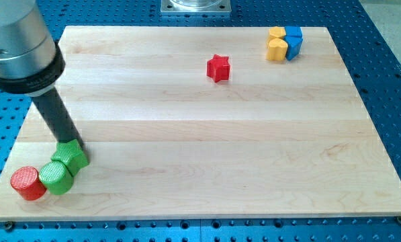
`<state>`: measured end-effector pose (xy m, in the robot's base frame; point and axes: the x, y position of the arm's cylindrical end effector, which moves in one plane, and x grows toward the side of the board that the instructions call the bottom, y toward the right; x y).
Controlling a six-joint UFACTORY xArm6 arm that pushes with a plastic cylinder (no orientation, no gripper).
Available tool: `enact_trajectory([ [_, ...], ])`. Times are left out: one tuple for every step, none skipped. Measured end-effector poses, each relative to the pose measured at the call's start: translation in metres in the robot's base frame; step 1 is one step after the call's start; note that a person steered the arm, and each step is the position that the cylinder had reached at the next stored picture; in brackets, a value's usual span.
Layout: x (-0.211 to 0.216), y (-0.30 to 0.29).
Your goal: Move the red star into the green blocks
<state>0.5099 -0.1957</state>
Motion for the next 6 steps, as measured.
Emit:
enact_trajectory([
  [-0.012,0.058],
  [-0.059,0.154],
  [-0.113,0.240],
  [-0.162,0.278],
  [-0.176,0.248],
  [-0.165,0.144],
])
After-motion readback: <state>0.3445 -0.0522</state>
